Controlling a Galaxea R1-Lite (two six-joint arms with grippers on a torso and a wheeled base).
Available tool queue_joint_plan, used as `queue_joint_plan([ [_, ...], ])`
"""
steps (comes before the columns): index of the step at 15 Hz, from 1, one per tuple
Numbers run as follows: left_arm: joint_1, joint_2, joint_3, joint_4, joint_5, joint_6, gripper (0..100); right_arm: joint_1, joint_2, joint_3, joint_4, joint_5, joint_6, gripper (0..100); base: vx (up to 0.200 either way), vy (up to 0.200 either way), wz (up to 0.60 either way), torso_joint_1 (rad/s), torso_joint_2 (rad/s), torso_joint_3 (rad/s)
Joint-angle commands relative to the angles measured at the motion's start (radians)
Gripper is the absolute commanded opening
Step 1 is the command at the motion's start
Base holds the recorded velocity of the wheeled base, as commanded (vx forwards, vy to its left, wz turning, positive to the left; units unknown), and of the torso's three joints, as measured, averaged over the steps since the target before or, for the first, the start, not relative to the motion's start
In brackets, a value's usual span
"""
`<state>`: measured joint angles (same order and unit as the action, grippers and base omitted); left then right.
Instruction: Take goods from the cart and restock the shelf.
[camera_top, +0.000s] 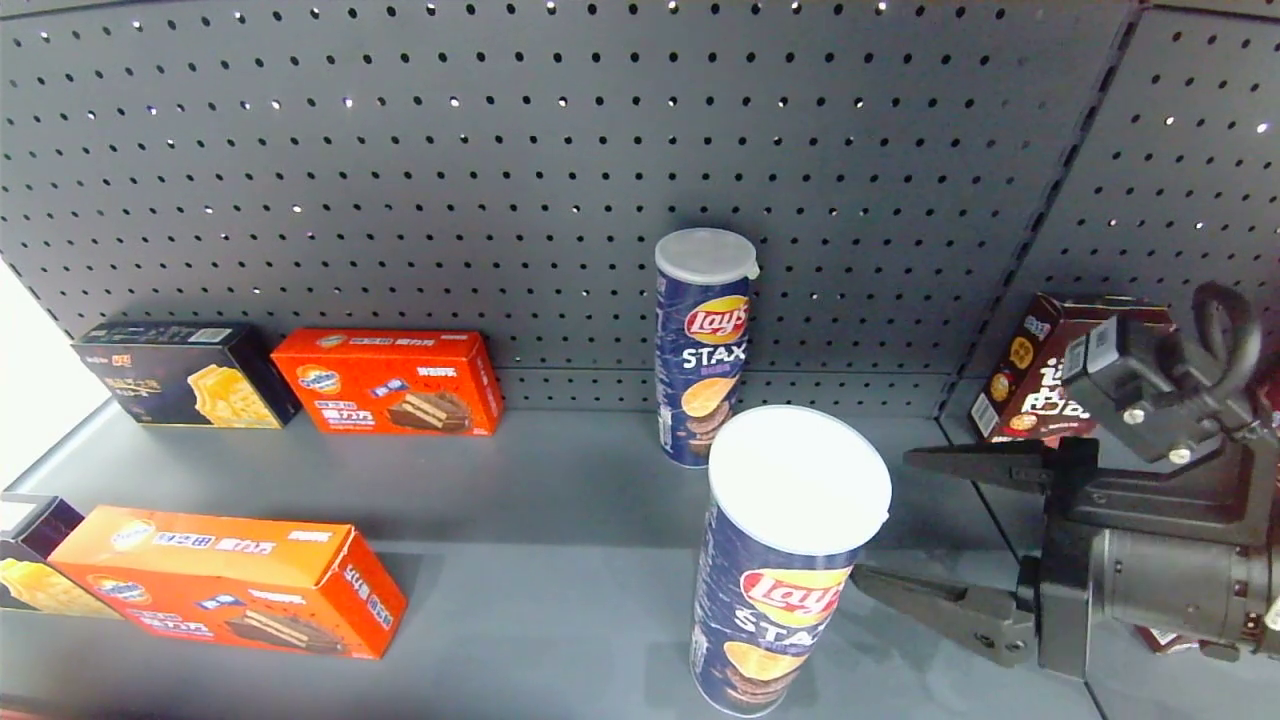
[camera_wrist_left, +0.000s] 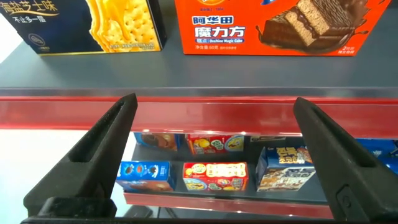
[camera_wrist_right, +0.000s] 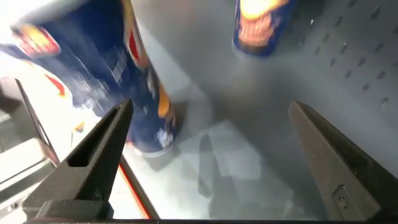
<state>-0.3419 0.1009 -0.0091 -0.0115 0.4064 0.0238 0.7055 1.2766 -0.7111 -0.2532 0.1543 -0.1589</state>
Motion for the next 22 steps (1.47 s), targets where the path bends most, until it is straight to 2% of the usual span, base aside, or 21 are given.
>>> queue_joint_plan([
  [1, 0.001, 0.000, 0.000, -0.001, 0.000, 0.001, 100, 0.003, -0.002, 0.045, 0.000, -0.001, -0.001, 100, 0.000, 0.000, 0.00, 0.000, 0.00, 0.000],
  [6, -0.002, 0.002, 0.000, -0.001, 0.000, 0.001, 100, 0.003, -0.002, 0.085, -0.001, -0.001, -0.001, 100, 0.000, 0.000, 0.00, 0.000, 0.00, 0.000],
  [12, -0.002, 0.000, 0.000, -0.001, 0.000, 0.001, 100, 0.035, 0.020, 0.096, 0.000, -0.001, -0.001, 100, 0.000, 0.000, 0.00, 0.000, 0.00, 0.000],
  [22, -0.003, -0.006, 0.000, -0.001, 0.000, 0.001, 100, 0.035, 0.075, 0.093, -0.003, -0.001, -0.001, 100, 0.000, 0.000, 0.00, 0.000, 0.00, 0.000],
])
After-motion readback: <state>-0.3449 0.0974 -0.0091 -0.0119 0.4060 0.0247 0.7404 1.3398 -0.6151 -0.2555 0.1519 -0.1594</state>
